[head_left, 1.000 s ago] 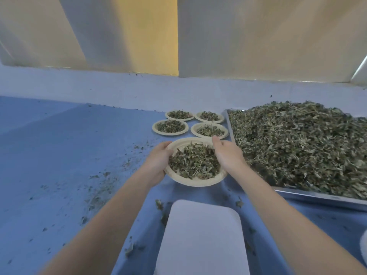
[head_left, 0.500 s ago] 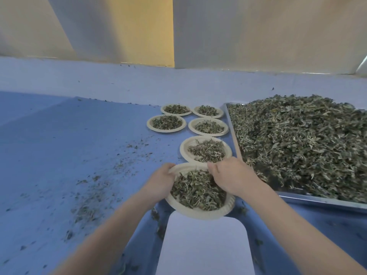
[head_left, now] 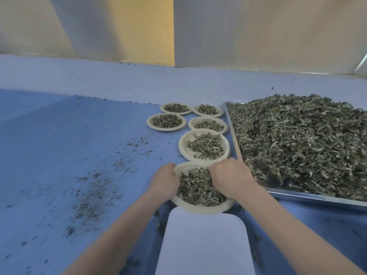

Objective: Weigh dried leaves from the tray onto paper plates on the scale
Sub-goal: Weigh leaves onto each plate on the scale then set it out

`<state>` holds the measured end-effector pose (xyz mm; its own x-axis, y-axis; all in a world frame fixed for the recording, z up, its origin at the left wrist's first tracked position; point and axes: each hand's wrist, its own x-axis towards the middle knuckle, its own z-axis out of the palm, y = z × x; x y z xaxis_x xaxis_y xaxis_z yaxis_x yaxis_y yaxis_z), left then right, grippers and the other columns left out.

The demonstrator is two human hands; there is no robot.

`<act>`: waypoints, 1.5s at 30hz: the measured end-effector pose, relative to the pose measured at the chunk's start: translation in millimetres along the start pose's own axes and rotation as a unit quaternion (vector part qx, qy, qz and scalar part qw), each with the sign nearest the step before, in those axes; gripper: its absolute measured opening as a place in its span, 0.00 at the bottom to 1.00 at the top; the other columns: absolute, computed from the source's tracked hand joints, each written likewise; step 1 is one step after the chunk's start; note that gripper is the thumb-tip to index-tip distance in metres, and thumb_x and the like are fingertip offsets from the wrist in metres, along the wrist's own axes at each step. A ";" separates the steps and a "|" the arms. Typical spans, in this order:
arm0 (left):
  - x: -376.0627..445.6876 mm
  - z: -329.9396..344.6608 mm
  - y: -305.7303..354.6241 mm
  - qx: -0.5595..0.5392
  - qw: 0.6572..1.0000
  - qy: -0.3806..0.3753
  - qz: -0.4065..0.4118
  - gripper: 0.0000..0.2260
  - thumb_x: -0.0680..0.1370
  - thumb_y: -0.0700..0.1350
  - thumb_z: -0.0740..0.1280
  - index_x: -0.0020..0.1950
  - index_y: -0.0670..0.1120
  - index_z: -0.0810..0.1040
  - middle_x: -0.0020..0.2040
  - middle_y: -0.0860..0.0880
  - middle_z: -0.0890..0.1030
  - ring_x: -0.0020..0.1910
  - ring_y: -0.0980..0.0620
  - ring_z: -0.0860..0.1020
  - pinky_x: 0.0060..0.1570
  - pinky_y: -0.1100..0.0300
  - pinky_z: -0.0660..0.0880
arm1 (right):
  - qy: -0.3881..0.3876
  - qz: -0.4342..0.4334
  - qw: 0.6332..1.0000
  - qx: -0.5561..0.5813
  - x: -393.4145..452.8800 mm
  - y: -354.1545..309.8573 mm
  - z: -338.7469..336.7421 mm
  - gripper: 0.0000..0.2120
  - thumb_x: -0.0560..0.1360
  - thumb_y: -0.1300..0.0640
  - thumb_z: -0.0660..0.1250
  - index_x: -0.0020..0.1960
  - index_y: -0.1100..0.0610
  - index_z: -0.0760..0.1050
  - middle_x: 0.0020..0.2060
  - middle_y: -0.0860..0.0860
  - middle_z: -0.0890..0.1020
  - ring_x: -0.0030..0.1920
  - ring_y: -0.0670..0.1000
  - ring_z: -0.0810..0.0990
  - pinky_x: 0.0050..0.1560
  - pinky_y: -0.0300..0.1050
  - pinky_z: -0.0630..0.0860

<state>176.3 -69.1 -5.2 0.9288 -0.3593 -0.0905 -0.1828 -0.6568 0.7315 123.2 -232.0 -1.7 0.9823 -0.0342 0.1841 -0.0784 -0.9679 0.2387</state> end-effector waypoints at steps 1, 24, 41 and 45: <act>0.0 0.8 1.2 -0.014 1.000 0.007 -0.001 0.14 0.81 0.38 0.54 0.65 0.43 0.71 0.56 0.45 0.76 0.49 0.48 0.72 0.50 0.56 0.69 | 0.007 0.007 1.000 0.002 0.5 0.7 0.4 0.19 0.82 0.53 0.46 0.55 0.58 0.75 0.51 0.56 0.80 0.52 0.57 0.77 0.43 0.47 0.65; -17.5 -2.1 -7.1 -0.106 0.993 0.035 -0.025 0.16 0.82 0.42 0.50 0.69 0.51 0.66 0.47 0.47 0.76 0.43 0.48 0.75 0.36 0.59 0.67 | -0.007 0.081 0.989 0.127 -11.0 -12.0 -15.7 0.27 0.83 0.49 0.42 0.53 0.61 0.77 0.50 0.59 0.81 0.53 0.59 0.78 0.50 0.50 0.72; -11.4 -3.6 0.7 0.127 0.985 0.111 0.027 0.18 0.81 0.40 0.53 0.70 0.46 0.69 0.69 0.43 0.69 0.71 0.44 0.62 0.67 0.53 0.57 | -0.071 0.093 0.980 0.160 -15.3 -9.0 -49.6 0.23 0.83 0.48 0.44 0.50 0.59 0.74 0.47 0.58 0.78 0.51 0.59 0.77 0.49 0.50 0.72; -36.2 -15.2 38.3 0.025 0.988 0.104 0.108 0.15 0.80 0.39 0.56 0.65 0.46 0.73 0.65 0.45 0.72 0.66 0.46 0.67 0.64 0.52 0.66 | -0.033 0.079 0.972 0.220 -30.3 -9.6 -75.8 0.23 0.83 0.48 0.46 0.36 0.58 0.68 0.34 0.54 0.73 0.38 0.55 0.74 0.40 0.47 0.71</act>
<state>140.6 -71.2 36.4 0.9117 -0.3541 0.2085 -0.3946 -0.6131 0.6844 81.2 -202.8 62.6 0.9737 -0.1934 0.1201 -0.1637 -0.9615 -0.2208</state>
